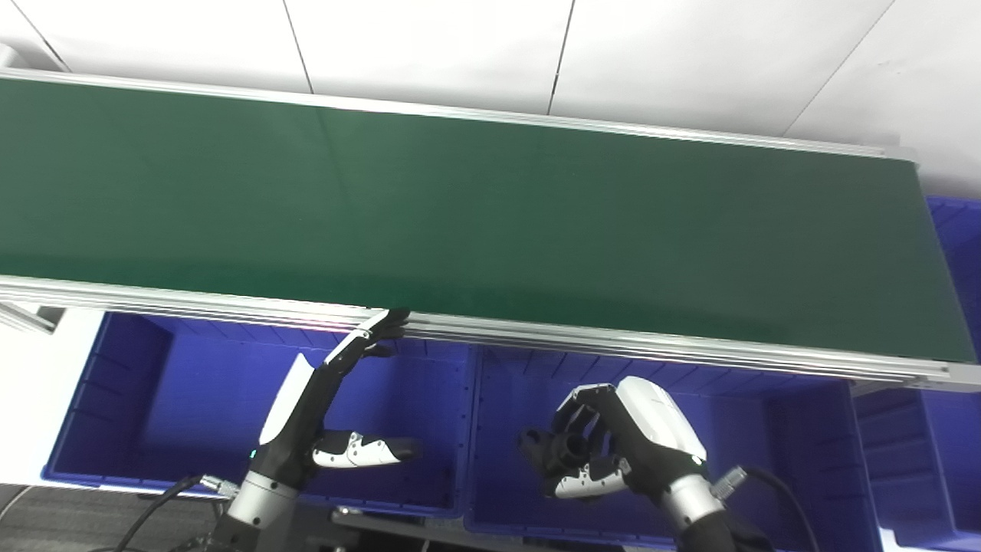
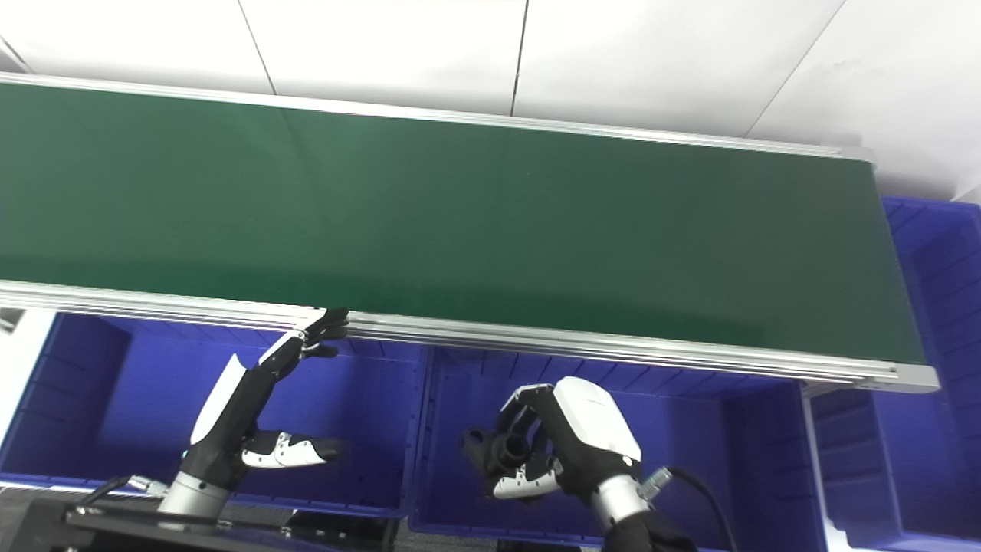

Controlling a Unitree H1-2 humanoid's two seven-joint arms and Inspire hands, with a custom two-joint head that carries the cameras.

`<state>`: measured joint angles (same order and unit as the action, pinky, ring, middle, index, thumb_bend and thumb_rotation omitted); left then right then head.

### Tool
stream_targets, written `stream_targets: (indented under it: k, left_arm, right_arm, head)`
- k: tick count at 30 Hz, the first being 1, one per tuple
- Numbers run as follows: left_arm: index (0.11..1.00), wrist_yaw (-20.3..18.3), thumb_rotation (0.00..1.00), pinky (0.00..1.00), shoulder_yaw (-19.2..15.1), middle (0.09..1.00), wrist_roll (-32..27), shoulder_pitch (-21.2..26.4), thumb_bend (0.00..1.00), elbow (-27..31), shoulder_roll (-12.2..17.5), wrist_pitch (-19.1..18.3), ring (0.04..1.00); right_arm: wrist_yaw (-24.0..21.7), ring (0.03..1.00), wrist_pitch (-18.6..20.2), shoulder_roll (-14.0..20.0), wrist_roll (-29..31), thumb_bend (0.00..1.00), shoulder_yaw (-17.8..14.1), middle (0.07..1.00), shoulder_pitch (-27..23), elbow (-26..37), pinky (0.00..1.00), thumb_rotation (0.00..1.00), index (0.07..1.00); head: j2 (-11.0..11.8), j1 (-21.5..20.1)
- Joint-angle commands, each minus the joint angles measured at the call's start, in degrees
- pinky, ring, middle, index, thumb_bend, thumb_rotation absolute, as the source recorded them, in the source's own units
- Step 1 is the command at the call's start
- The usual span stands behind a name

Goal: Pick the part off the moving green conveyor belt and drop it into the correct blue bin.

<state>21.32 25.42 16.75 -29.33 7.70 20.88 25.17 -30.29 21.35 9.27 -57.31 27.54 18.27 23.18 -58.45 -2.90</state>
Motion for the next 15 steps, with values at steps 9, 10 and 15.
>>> stream_targets:
  k: [9, 10, 15]
  left_arm:
    - [0.866, -3.5, 0.66, 0.73, -2.4, 0.865, -2.2, -1.0, 0.83, 2.6, -1.1, 1.8, 0.816]
    - [0.865, -3.6, 0.66, 0.73, -2.6, 0.864, -2.1, -1.0, 0.83, 2.5, -1.2, 1.8, 0.813]
    - [0.867, -4.0, 0.67, 0.72, -3.0, 0.861, -1.3, -1.2, 0.82, 2.4, -1.7, 1.8, 0.808]
  right_arm:
    - [-13.9, 0.969, 5.1, -0.6, -10.1, 0.47, 3.8, 0.964, -5.1, -2.9, 0.89, 0.67, 0.906]
    - [-13.8, 0.984, 5.2, -0.9, -11.0, 0.49, 3.7, 0.981, -4.8, -2.7, 0.93, 0.72, 0.919]
    - [-10.9, 1.0, 4.8, -2.0, -13.1, 0.56, 2.7, 1.0, -2.6, -0.9, 1.0, 0.79, 0.966]
  head:
    - [0.3, -1.2]
    - [0.4, -1.1]
    - [1.0, -0.5]
